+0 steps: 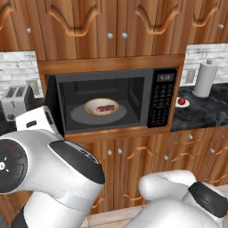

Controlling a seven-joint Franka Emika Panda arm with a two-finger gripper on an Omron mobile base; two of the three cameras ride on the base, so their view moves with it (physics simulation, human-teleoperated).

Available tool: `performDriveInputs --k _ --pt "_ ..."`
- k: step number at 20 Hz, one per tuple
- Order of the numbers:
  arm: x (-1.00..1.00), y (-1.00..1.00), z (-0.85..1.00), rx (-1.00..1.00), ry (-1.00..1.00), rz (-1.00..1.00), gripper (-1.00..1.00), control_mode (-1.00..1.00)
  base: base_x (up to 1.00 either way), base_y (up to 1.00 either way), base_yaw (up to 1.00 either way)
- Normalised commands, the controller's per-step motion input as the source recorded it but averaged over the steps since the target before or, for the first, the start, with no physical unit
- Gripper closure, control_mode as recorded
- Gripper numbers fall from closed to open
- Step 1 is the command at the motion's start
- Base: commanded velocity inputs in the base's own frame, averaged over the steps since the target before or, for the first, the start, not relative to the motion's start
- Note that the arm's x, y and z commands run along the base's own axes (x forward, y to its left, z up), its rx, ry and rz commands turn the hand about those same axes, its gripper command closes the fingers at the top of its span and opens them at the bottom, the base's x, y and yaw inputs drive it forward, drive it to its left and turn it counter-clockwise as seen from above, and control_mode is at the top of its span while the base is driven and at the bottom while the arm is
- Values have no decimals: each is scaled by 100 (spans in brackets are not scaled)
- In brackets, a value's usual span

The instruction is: Remove the apple from the bowl and place it on the small plate. Then place the bowl with only the steak in the microwave, close the door, and press the start button to microwave the steak.

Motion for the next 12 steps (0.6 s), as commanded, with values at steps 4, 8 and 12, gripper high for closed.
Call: performDriveInputs --k 4,8,12 --pt "-100 23 -24 0 0 6 -100 -100 0 0 0" --pt "-89 42 -32 0 1 4 -100 -100 0 0 0" --pt "46 72 -86 -4 19 0 -100 -100 0 0 0"
